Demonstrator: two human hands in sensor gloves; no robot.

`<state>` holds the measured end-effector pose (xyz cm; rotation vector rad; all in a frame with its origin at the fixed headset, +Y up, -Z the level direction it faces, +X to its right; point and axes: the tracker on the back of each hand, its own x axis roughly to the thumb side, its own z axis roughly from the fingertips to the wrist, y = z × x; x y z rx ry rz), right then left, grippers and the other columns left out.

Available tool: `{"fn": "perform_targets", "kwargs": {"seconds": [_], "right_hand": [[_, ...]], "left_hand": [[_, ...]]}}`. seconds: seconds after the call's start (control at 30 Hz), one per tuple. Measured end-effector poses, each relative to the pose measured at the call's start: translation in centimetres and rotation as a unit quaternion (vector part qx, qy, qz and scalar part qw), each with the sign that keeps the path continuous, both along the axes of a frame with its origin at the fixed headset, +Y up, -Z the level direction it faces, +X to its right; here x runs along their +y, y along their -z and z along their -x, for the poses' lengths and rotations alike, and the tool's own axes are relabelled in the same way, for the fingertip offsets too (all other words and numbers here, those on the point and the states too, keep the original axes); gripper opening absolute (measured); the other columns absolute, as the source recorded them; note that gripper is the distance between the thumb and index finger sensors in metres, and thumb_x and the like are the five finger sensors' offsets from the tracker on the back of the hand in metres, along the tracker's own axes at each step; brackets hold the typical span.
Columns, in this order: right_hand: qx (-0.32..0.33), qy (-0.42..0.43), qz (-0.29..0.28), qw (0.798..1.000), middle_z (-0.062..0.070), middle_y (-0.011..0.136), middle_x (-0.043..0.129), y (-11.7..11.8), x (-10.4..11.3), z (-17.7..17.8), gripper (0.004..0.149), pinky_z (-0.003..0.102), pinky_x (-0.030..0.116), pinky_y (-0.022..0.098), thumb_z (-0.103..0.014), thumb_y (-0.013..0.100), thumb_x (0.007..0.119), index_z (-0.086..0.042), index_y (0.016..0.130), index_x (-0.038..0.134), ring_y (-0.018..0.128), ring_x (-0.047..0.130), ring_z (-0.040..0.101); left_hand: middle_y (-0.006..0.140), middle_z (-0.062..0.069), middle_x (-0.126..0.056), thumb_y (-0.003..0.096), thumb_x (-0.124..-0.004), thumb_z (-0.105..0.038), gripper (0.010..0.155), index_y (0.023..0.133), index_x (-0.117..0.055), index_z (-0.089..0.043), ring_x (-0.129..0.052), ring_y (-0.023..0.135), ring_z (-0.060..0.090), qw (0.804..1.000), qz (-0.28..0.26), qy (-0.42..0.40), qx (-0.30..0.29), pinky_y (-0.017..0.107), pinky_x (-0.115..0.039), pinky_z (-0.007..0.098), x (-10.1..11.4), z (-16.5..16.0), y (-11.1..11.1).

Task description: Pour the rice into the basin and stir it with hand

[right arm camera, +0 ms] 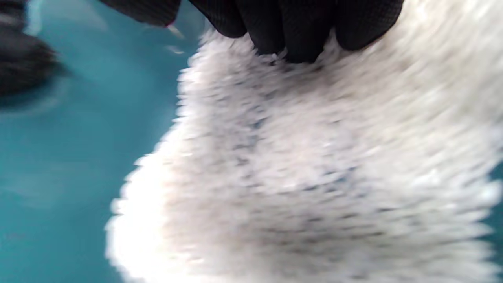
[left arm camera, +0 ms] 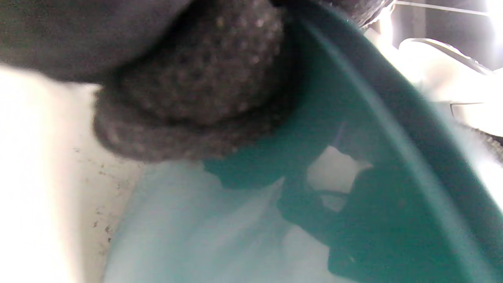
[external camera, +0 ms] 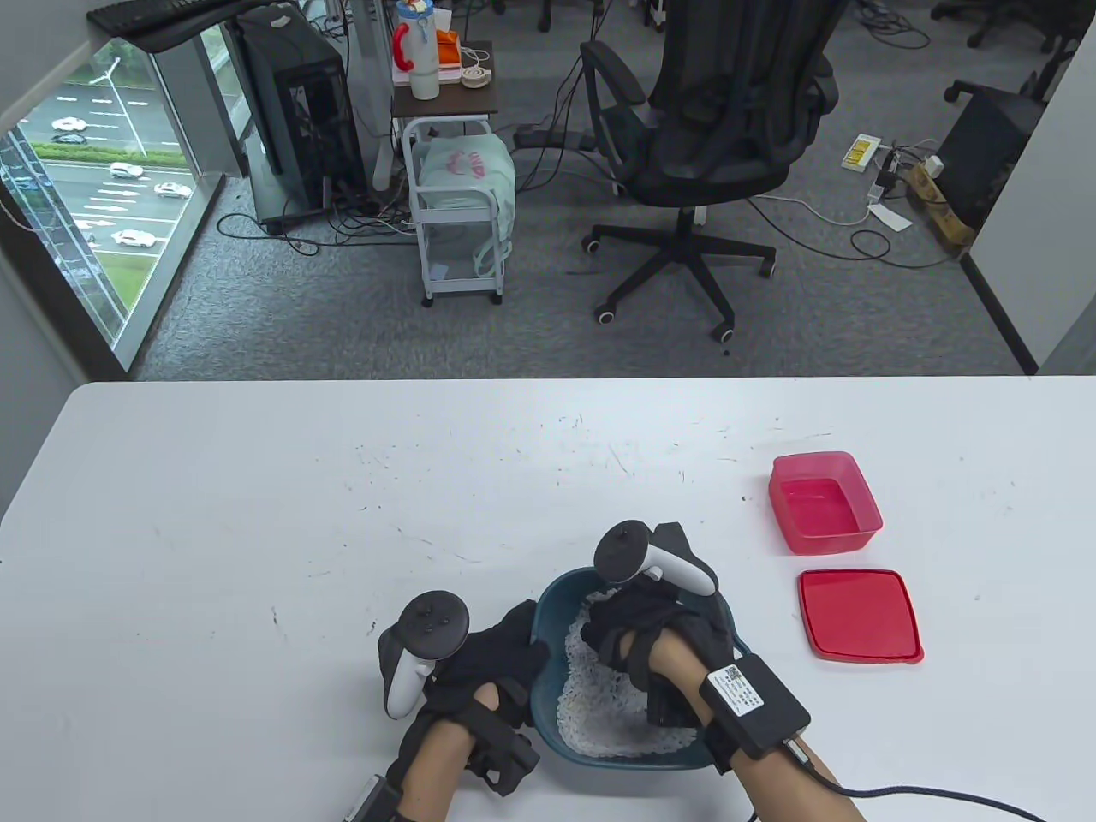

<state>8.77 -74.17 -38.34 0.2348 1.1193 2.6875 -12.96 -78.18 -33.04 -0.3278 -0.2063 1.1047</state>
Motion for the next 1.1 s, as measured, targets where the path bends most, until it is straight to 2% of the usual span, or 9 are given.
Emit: {"fn": "perform_targets", "kwargs": {"seconds": [0.13,0.2,0.4,0.5,0.6,0.77,1.0,1.1], "right_hand": [[0.028,-0.124,0.009,0.992,0.032,0.081,0.084,-0.8,0.0,-0.4,0.064,0.059,0.078,0.040,-0.039,0.037,0.073,0.004,0.085,0.076,0.063,0.091,0.050],[0.045,-0.151,0.032,0.987,0.033,0.075,0.089,-1.4,-0.3,-0.3,0.064,0.058,0.081,0.035,-0.039,0.036,0.074,0.006,0.081,0.080,0.056,0.096,0.050],[0.090,-0.154,0.097,0.979,0.036,0.052,0.105,-2.9,-1.4,0.6,0.064,0.058,0.087,0.018,-0.040,0.032,0.078,0.014,0.065,0.092,0.031,0.107,0.050],[0.107,-0.096,0.147,0.979,0.035,0.046,0.108,-3.3,-2.1,0.9,0.064,0.057,0.087,0.015,-0.040,0.031,0.079,0.014,0.060,0.096,0.026,0.109,0.049],[0.133,0.025,0.187,0.973,0.035,0.050,0.106,-3.4,-2.3,1.5,0.064,0.058,0.088,0.019,-0.041,0.031,0.078,0.012,0.064,0.095,0.031,0.108,0.050],[0.128,0.194,0.235,0.944,0.030,0.079,0.090,-3.3,-2.3,2.3,0.066,0.063,0.079,0.041,-0.040,0.033,0.078,0.004,0.082,0.080,0.064,0.093,0.051],[0.054,0.210,0.175,0.960,0.023,0.096,0.062,-0.1,-1.6,2.2,0.068,0.064,0.061,0.055,-0.040,0.037,0.073,-0.004,0.093,0.058,0.085,0.066,0.046],[0.007,0.150,0.085,0.985,0.023,0.095,0.064,0.7,-0.9,1.4,0.065,0.064,0.060,0.054,-0.040,0.039,0.072,-0.005,0.093,0.060,0.083,0.068,0.045]], "left_hand": [[0.094,0.034,-0.079,0.0486,-0.082,-0.025,0.067,0.105,-0.059,0.003,-0.110,0.007,0.018,1.000,0.002,0.001,0.004,-0.002,-0.098,0.028,0.0,0.0,0.0],[0.094,0.034,-0.079,0.0487,-0.082,-0.025,0.067,0.105,-0.059,0.003,-0.110,0.007,0.018,1.000,0.003,0.001,0.006,-0.002,-0.099,0.028,0.0,0.0,0.0],[0.094,0.034,-0.079,0.0486,-0.082,-0.025,0.067,0.105,-0.060,0.003,-0.111,0.007,0.018,1.000,0.005,0.001,0.010,-0.002,-0.099,0.028,0.0,-0.1,-0.1],[0.094,0.034,-0.079,0.0486,-0.082,-0.025,0.067,0.105,-0.060,0.004,-0.110,0.007,0.018,1.000,0.005,0.001,0.012,-0.002,-0.099,0.028,0.0,-0.1,-0.1],[0.093,0.034,-0.079,0.0486,-0.082,-0.025,0.067,0.105,-0.060,0.004,-0.111,0.007,0.018,1.000,0.006,0.000,0.012,-0.002,-0.099,0.028,0.0,-0.1,-0.1],[0.094,0.034,-0.078,0.0486,-0.082,-0.026,0.067,0.105,-0.059,0.003,-0.110,0.007,0.018,1.000,0.006,-0.001,0.007,-0.002,-0.099,0.028,0.0,-0.1,-0.1],[0.095,0.034,-0.078,0.0489,-0.082,-0.025,0.067,0.105,-0.059,0.003,-0.111,0.008,0.018,1.000,0.005,-0.002,-0.001,-0.001,-0.099,0.028,0.0,-0.1,0.0],[0.095,0.034,-0.078,0.0488,-0.082,-0.025,0.067,0.105,-0.059,0.003,-0.111,0.008,0.018,1.000,0.003,0.001,-0.002,-0.001,-0.099,0.028,0.1,-0.1,0.0]]}}
